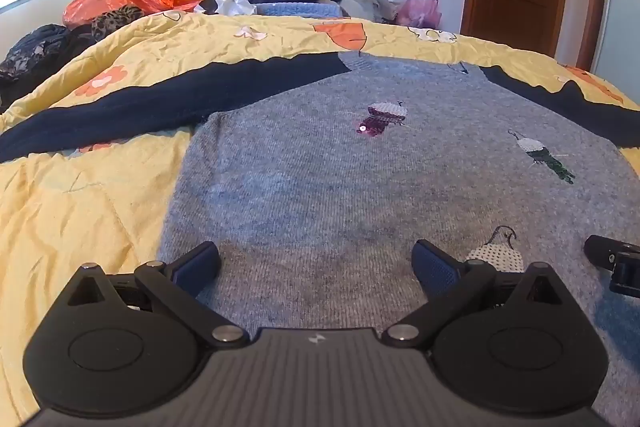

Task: Fold small clothes

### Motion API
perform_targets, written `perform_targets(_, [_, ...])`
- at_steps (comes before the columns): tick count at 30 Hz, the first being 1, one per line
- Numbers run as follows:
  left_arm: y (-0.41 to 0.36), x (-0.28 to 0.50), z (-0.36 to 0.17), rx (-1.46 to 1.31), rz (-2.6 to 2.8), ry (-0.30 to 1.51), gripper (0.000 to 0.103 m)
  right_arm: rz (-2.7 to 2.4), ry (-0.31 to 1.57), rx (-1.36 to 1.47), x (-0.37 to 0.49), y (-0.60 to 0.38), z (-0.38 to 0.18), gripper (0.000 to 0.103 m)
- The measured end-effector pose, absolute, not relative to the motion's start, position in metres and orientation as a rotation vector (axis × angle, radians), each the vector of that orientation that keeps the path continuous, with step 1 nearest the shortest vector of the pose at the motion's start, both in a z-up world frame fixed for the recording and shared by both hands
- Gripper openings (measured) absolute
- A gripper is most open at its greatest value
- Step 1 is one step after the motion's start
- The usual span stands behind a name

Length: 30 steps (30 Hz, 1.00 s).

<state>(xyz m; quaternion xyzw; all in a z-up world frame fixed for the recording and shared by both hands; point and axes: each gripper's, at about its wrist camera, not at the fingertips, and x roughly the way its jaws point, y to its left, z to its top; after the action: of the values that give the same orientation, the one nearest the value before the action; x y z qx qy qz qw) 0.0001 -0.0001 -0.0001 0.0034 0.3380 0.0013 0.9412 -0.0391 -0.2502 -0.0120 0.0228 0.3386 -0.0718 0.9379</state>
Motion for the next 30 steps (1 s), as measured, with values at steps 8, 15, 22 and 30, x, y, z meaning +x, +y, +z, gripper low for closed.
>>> perform_targets(8, [-0.001, 0.0, 0.001, 0.007, 0.002, 0.702, 0.103, -0.146, 0.691, 0.048, -0.039, -0.25, -0.012, 0.103])
perform_targets(15, [-0.001, 0.009, 0.001, 0.003, 0.011, 0.736, 0.103, -0.147, 0.691, 0.047, -0.039, -0.25, -0.012, 0.103])
perform_targets(22, [0.0, 0.005, 0.001, 0.006, 0.002, 0.734, 0.103, -0.146, 0.692, 0.047, -0.039, -0.25, -0.012, 0.103])
perform_targets(30, [-0.001, 0.004, 0.002, 0.003, 0.002, 0.732, 0.103, -0.147, 0.692, 0.046, -0.039, -0.25, -0.012, 0.103])
